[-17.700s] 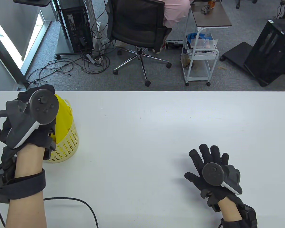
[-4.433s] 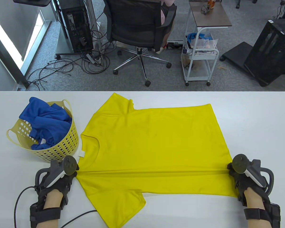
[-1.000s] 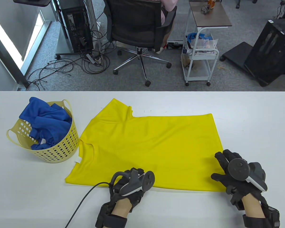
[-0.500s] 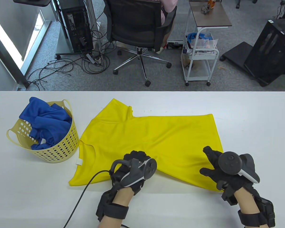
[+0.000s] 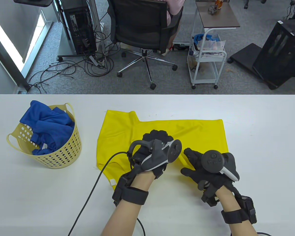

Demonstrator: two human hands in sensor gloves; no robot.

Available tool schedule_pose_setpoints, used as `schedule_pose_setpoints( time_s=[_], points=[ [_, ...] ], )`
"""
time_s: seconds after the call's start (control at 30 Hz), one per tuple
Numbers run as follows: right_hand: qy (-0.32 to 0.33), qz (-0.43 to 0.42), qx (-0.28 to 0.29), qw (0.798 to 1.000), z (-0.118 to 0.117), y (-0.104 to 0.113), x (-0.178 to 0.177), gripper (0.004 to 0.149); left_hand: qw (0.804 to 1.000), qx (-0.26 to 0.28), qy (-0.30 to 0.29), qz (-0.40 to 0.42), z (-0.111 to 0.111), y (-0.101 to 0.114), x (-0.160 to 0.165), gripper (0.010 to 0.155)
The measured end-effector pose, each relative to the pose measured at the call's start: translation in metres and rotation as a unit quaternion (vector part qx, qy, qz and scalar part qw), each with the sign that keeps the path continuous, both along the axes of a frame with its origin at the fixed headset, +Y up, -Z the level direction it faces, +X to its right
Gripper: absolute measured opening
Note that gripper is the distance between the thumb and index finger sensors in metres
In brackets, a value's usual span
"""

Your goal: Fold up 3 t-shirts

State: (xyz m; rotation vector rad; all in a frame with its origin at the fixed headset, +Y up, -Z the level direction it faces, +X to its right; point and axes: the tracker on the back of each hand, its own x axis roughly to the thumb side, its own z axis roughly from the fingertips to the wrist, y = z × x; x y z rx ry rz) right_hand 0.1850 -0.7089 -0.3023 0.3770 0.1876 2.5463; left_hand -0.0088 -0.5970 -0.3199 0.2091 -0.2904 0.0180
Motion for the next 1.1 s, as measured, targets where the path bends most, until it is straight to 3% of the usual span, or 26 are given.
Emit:
schedule_pose_setpoints(
  time_s=[0.43, 0.63, 0.77, 0.93, 1.1],
  points=[
    [0.001, -0.059, -0.009, 0.998, 0.005, -0.01, -0.026, 0.075, 0.994, -0.014, 0.043, 0.098, -0.005, 0.021, -0.002, 0.04],
    [0.0, -0.066, -0.02, 0.998, 0.013, -0.015, -0.059, 0.088, 0.993, -0.022, 0.056, 0.104, -0.005, 0.022, -0.014, 0.04],
    [-0.058, -0.037, 0.018, 0.997, 0.021, -0.018, -0.086, 0.095, 0.99, -0.024, 0.071, 0.117, -0.004, 0.021, -0.028, 0.04],
    [-0.147, 0.034, 0.061, 0.987, 0.017, -0.024, -0.103, 0.079, 0.989, -0.011, 0.084, 0.118, -0.001, 0.023, -0.047, 0.04],
    [-0.183, 0.073, 0.058, 0.979, 0.01, -0.034, -0.099, 0.061, 0.987, 0.001, 0.098, 0.127, 0.002, 0.031, -0.073, 0.04]
  ],
)
